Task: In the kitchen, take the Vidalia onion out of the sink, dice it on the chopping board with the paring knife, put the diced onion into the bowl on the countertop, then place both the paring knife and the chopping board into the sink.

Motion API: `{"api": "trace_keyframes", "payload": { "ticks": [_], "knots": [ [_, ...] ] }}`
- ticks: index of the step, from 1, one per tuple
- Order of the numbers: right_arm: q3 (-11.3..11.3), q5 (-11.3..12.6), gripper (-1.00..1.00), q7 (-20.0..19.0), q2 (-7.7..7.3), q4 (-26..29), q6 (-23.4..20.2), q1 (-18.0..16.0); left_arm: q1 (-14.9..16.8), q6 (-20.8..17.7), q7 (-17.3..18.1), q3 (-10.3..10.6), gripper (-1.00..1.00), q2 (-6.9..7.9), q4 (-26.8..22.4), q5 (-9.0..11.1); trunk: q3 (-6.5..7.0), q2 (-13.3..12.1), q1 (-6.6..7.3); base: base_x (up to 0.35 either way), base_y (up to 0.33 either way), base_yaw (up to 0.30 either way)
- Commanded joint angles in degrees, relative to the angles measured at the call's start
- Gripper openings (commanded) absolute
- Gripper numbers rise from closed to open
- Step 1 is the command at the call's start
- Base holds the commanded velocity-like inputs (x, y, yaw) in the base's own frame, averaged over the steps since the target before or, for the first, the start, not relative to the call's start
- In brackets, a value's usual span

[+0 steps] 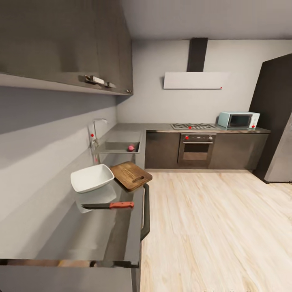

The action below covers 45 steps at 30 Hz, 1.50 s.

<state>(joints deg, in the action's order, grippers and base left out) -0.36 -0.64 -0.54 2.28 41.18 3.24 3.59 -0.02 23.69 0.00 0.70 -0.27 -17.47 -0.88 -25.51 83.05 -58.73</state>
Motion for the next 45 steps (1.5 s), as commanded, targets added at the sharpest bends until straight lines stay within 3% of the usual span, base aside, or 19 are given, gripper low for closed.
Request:
{"api": "trace_keyframes", "payload": {
  "ticks": [1,12,28,45],
  "knots": [
    [0.0,-0.1,1.00,0.0,0.01,0.0,0.1,0.0,0.0,0.1,0.0,0.1,1.00,0.01,0.0,-0.1,0.02,0.0,0.00,0.000,0.100,-0.212],
    [0.0,-0.1,1.00,0.0,0.01,0.0,0.1,0.0,0.0,0.1,0.1,0.1,1.00,0.01,0.0,-0.1,0.48,0.0,0.00,0.000,0.227,-0.128],
    [0.0,-0.1,1.00,0.0,-0.08,0.0,0.1,0.0,0.0,0.1,-0.1,0.0,1.00,-0.77,-0.2,0.0,0.57,0.0,0.00,0.000,0.020,-0.047],
    [-0.1,-0.2,1.00,-0.1,-0.08,0.0,0.1,0.0,0.0,0.1,-0.2,-0.2,1.00,-0.87,-0.2,0.1,3.62,-6.8,3.73,0.000,0.000,0.000]
  ]
}}
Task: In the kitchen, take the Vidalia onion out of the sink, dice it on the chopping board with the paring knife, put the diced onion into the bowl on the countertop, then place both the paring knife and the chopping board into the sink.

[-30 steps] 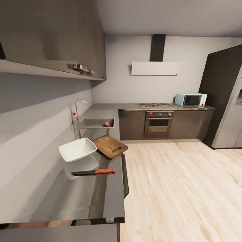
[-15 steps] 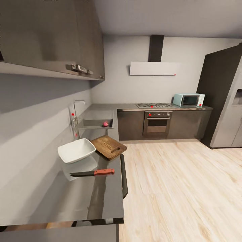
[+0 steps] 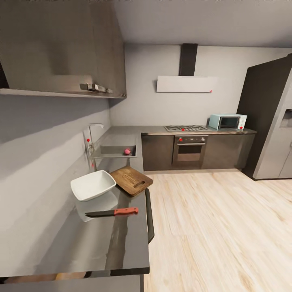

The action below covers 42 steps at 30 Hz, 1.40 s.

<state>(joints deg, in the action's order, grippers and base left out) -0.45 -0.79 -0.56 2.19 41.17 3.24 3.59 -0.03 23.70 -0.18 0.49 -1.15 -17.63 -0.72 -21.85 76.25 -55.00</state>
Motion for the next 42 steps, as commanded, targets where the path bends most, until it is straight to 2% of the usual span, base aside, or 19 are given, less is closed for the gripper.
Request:
{"api": "trace_keyframes", "payload": {
  "ticks": [1,42],
  "knots": [
    [0.0,-0.1,1.00,-0.1,0.01,0.1,0.1,0.0,0.0,0.1,0.0,0.0,1.00,0.00,0.0,-0.1,0.14,-0.4,0.22,0.000,0.000,0.000],
    [0.0,-0.1,1.00,-0.1,0.01,0.1,0.1,0.0,0.0,0.1,0.0,0.0,1.00,-0.07,0.1,-0.1,7.50,-16.8,9.23,0.000,0.000,0.000]
  ]
}}
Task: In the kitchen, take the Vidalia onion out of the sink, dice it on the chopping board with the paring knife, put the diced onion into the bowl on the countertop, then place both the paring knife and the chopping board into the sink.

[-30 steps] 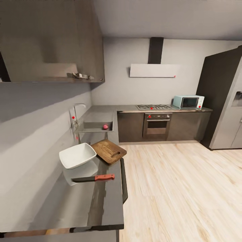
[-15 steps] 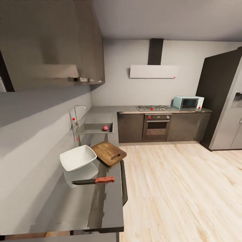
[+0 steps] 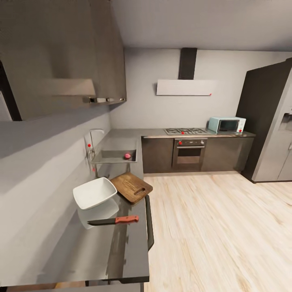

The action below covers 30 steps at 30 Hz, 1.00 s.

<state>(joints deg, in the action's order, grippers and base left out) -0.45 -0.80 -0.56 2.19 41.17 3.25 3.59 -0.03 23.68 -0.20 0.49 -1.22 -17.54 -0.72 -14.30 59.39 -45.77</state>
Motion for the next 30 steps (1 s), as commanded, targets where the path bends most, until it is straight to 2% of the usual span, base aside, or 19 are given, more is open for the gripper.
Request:
{"api": "trace_keyframes", "payload": {
  "ticks": [1,30],
  "knots": [
    [0.0,-0.1,1.00,-0.1,0.00,0.1,0.1,0.0,0.0,0.1,0.0,0.0,1.00,0.01,0.0,-0.1,0.13,-0.4,0.22,0.000,0.000,0.000],
    [0.0,-0.1,1.00,-0.1,0.00,0.0,0.1,0.0,0.0,0.0,-0.1,0.0,1.00,-0.01,0.0,-0.1,5.34,-12.0,6.59,0.000,0.000,0.000]
  ]
}}
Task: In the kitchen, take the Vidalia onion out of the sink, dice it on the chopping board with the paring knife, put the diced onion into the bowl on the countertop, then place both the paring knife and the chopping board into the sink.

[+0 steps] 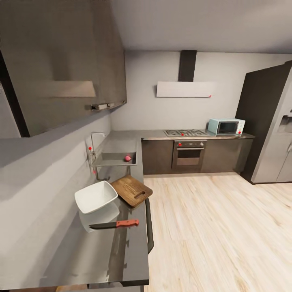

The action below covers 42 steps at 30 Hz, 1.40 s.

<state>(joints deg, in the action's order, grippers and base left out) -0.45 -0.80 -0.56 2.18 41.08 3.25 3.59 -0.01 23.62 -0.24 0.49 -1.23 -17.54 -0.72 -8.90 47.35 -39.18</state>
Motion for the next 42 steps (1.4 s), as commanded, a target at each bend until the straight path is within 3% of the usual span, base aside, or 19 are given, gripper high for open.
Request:
{"api": "trace_keyframes", "payload": {
  "ticks": [1,42],
  "knots": [
    [0.0,-0.1,1.00,-0.1,0.01,0.1,0.1,0.0,0.0,0.1,0.0,0.0,1.00,0.00,0.0,-0.1,0.12,-0.4,0.21,0.000,0.000,0.000],
    [0.0,-0.1,1.00,-0.1,-0.02,0.1,0.1,0.0,0.0,0.1,0.0,0.0,1.00,0.00,0.0,-0.1,7.48,-16.8,9.22,0.000,0.000,0.000]
  ]
}}
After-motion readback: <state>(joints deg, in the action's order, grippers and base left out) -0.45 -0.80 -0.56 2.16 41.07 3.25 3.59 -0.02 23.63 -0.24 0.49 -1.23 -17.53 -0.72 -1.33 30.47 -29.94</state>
